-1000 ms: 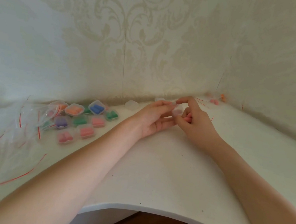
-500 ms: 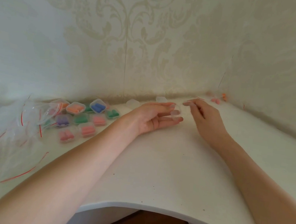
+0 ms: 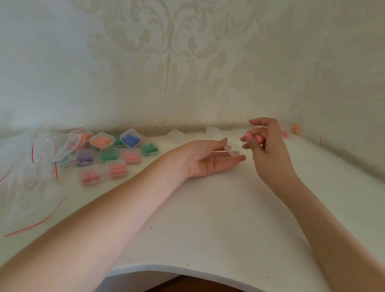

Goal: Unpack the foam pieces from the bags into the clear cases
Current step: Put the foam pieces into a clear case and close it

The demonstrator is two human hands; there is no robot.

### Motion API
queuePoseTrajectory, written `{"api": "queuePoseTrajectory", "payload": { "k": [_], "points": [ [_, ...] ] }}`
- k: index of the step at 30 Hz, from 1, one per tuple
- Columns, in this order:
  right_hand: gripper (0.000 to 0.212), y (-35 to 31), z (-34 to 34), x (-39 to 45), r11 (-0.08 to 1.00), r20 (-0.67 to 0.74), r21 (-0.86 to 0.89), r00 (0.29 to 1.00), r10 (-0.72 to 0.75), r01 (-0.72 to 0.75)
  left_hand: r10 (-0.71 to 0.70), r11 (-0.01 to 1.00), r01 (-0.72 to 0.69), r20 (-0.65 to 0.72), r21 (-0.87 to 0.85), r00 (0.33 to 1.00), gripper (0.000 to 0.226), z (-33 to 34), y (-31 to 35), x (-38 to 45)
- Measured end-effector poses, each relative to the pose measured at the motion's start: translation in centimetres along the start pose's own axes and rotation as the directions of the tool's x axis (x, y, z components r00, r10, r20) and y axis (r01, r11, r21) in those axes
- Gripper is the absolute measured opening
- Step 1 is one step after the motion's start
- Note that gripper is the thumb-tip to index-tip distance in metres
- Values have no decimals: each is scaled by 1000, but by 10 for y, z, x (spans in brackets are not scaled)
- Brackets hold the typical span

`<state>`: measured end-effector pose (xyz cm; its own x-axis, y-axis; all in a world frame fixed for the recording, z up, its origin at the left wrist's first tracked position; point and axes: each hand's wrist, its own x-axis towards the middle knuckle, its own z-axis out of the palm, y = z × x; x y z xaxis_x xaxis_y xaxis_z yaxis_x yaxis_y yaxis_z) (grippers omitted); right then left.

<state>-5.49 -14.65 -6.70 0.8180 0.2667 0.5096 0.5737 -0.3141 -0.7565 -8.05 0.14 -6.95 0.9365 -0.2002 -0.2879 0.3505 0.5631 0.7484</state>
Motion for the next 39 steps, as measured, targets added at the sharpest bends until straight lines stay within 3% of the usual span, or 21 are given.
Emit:
{"api": "queuePoseTrajectory", "payload": {
  "k": [5, 8, 11, 17, 21, 29, 34, 39],
  "points": [
    [4, -5, -2, -5, 985, 141, -121, 984, -108, 125, 21, 994, -21, 7, 107, 1000, 27, 2, -3, -2],
    [7, -6, -5, -6, 977, 167, -165, 980, -107, 135, 22, 991, -25, 22, 134, 1000, 29, 2, -2, -5],
    [20, -5, -4, -7, 980, 165, -161, 982, -91, 118, 17, 972, -25, 34, 233, 999, 23, 2, -1, -7],
    [27, -3, -3, -5, 968, 82, -227, 992, -93, 109, 15, 958, -31, 61, 286, 998, 20, 3, -2, -7],
    [29, -7, -4, -8, 984, 47, -168, 998, -48, 56, 46, 945, -65, 66, 320, 997, 11, 3, -3, -5],
    [20, -5, -5, -6, 997, -48, -70, 999, 3, -7, 92, 949, -108, 67, 295, 993, 16, 4, -2, -6],
    [14, -7, -4, -4, 999, -109, -34, 994, -27, 24, 104, 970, -102, 1, 223, 995, 11, 6, -2, -6],
    [28, -7, -3, -5, 961, 20, -229, 988, -152, 152, 122, 972, -112, -37, 209, 992, 7, 7, -3, -3]
  ]
}}
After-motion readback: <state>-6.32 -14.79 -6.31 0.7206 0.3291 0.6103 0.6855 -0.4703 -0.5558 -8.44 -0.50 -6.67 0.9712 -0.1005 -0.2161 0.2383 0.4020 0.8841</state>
